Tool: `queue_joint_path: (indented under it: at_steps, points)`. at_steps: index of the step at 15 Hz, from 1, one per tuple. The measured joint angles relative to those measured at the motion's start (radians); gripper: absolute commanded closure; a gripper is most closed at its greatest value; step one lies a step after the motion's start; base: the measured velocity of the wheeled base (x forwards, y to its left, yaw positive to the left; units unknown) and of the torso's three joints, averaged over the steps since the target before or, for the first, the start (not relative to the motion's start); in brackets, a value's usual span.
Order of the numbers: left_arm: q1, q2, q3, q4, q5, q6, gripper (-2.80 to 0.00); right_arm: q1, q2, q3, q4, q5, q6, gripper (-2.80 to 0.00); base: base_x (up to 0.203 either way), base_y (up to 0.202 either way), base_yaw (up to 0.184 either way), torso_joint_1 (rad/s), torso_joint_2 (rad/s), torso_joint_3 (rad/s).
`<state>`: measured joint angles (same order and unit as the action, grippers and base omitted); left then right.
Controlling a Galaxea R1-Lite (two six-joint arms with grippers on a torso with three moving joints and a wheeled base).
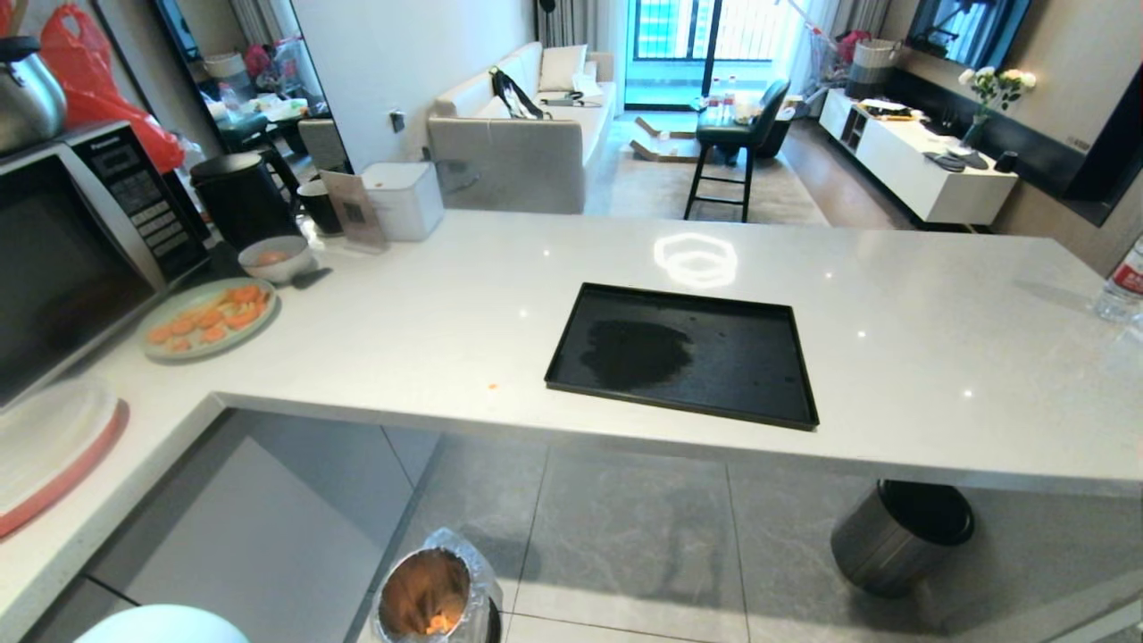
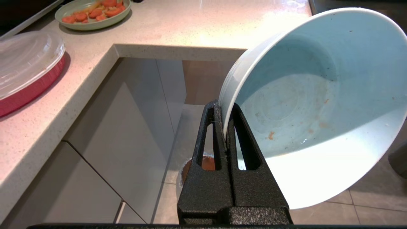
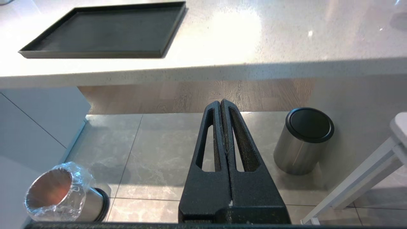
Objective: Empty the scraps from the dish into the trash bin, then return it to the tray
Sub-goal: Put the bowl back to the table
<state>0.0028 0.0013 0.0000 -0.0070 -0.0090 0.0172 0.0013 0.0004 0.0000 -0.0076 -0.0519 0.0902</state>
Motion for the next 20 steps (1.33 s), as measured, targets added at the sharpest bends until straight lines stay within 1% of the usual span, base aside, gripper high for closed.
queue_joint_path:
  at_steps: [11, 20]
  points:
    - [0.0, 0.0, 0.0, 0.0, 0.0, -0.001, 0.0, 0.0, 0.0, 0.0, 0.0, 0.0, 0.0, 0.0, 0.0, 0.0, 0.0, 0.146, -0.34, -0.194]
    - [0.0, 0.0, 0.0, 0.0, 0.0, -0.002, 0.0, 0.0, 0.0, 0.0, 0.002, -0.001, 0.004, 0.0, 0.0, 0.0, 0.0, 0.007, -0.02, -0.008]
